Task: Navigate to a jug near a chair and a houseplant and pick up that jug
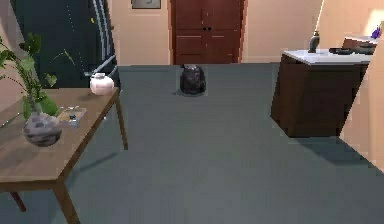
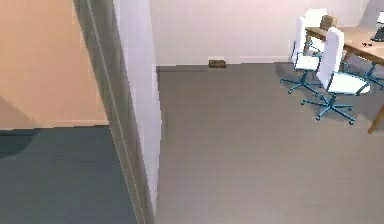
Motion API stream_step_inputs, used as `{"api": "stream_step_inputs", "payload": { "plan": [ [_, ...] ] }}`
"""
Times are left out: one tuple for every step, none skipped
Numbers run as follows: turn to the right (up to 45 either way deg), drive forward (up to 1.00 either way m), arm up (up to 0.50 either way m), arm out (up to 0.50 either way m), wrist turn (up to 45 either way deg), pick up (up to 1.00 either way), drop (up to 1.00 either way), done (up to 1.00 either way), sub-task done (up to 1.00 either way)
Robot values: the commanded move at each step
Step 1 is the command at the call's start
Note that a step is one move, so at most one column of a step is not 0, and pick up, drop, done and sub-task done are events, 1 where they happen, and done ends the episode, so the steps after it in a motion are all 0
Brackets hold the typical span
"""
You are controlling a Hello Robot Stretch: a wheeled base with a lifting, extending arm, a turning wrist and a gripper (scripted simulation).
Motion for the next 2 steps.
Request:
{"api": "stream_step_inputs", "payload": {
  "plan": [
    [0.0, 1.0, 0.0, 0.0, 0.0, 0.0, 0.0, 0.0, 0.0],
    [-9.0, 0.0, 0.0, 0.0, 0.0, 0.0, 0.0, 0.0, 0.0]
  ]
}}
